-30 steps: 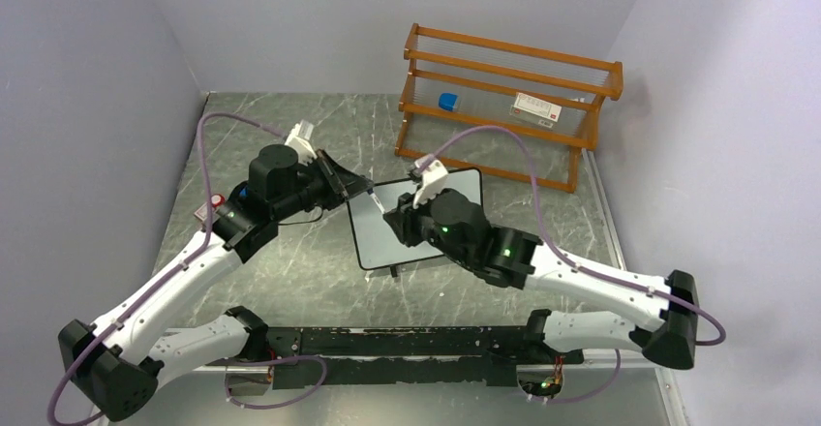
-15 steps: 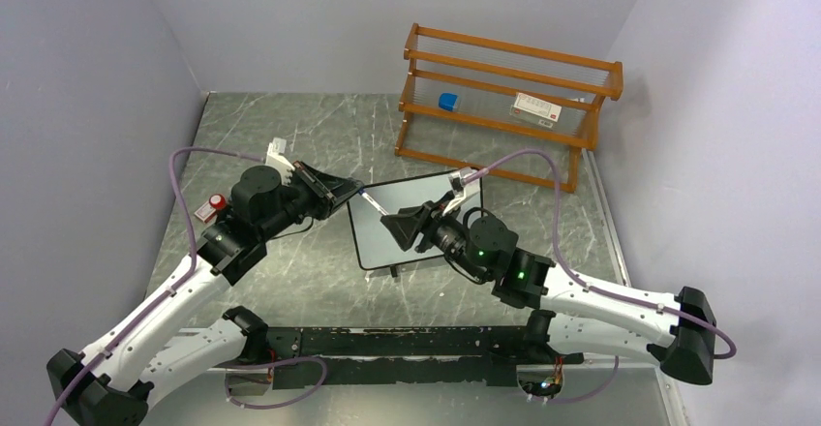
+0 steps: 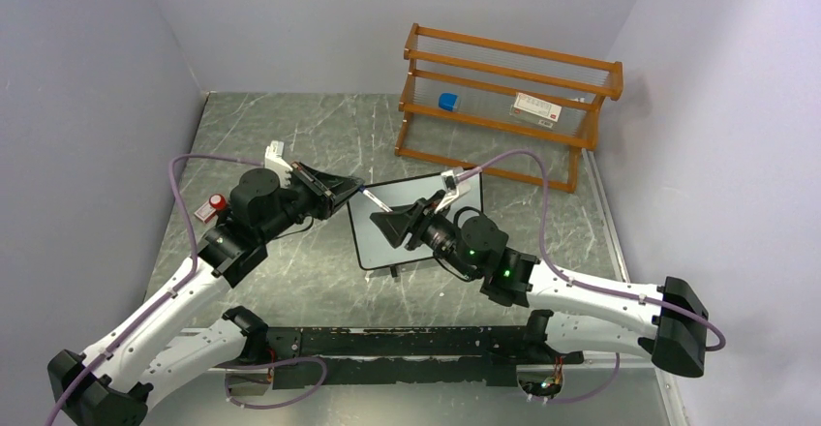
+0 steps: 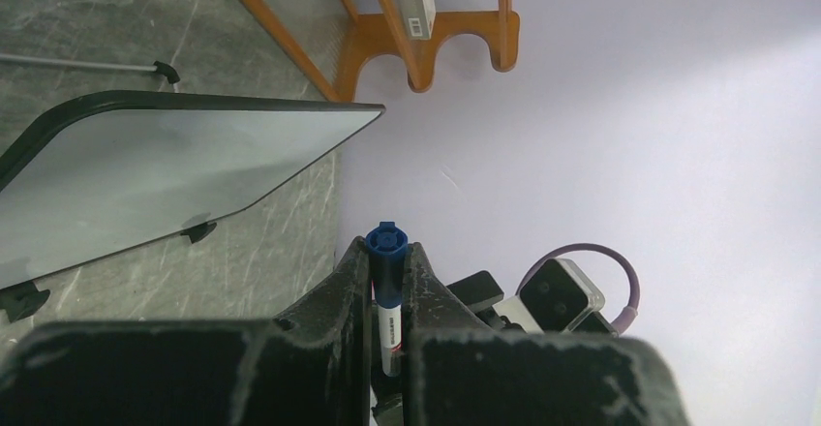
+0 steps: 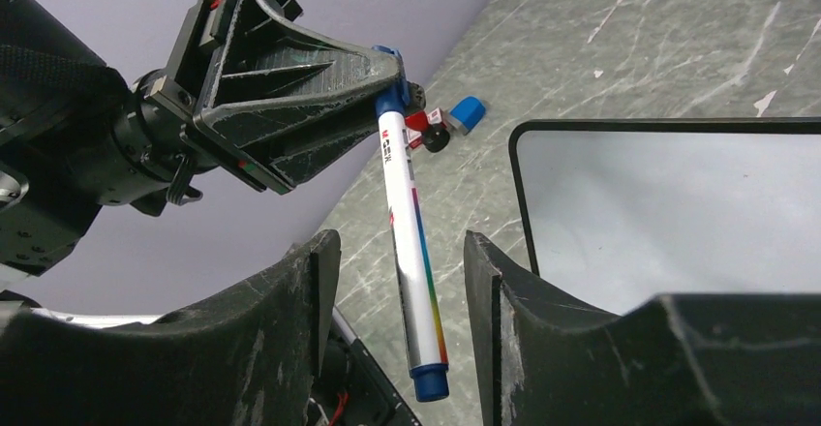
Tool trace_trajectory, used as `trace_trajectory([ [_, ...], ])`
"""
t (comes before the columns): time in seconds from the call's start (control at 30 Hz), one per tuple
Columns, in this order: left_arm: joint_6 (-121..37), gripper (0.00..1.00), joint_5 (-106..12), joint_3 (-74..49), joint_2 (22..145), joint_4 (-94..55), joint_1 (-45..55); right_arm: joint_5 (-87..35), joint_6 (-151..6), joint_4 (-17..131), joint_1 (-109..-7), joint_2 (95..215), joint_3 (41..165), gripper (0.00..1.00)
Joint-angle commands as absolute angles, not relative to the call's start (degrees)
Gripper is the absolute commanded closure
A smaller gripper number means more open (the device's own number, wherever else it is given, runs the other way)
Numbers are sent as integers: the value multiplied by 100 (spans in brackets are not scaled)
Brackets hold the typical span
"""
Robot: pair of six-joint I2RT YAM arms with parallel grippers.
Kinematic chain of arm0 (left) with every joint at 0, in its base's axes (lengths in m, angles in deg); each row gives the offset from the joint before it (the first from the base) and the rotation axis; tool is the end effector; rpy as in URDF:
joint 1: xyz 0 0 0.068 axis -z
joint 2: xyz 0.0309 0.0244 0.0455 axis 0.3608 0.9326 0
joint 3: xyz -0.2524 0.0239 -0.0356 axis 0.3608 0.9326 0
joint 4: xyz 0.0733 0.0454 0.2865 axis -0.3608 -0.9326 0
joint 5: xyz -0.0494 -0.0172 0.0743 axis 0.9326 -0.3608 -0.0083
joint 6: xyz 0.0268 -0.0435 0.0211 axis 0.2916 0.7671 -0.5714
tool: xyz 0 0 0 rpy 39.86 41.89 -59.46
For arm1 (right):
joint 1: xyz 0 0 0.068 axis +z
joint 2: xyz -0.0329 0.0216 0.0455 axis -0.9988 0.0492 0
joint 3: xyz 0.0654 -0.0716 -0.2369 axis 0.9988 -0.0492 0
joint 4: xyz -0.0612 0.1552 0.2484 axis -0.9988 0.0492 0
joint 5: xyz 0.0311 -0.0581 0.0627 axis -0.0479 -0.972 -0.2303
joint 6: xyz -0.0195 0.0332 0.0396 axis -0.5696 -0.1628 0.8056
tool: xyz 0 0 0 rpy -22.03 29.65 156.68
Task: Write a sentence on the whiteboard
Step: Open the whiteboard marker at the center of the board.
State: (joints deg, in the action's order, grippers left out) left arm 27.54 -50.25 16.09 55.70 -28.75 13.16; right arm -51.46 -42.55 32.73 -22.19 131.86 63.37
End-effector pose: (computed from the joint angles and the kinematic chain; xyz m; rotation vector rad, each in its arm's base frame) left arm 0.2054 -0.1441 0.3139 -0.7478 1.8956 -1.4672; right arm 0.1310 0.2542 0.2762 -0.1455 1.6523 1.1628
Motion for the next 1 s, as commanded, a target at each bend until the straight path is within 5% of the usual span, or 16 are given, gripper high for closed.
trace_trajectory([
  [0.0,2876,95,-4973,1665,5505,-2670,1287,-5241,-4214,2898,-2217,13216,6434,47],
  [0.97,3408,95,-4906,2008,5346,-2454,1286,-5319,-4155,2604,-2217,13310,6295,59],
])
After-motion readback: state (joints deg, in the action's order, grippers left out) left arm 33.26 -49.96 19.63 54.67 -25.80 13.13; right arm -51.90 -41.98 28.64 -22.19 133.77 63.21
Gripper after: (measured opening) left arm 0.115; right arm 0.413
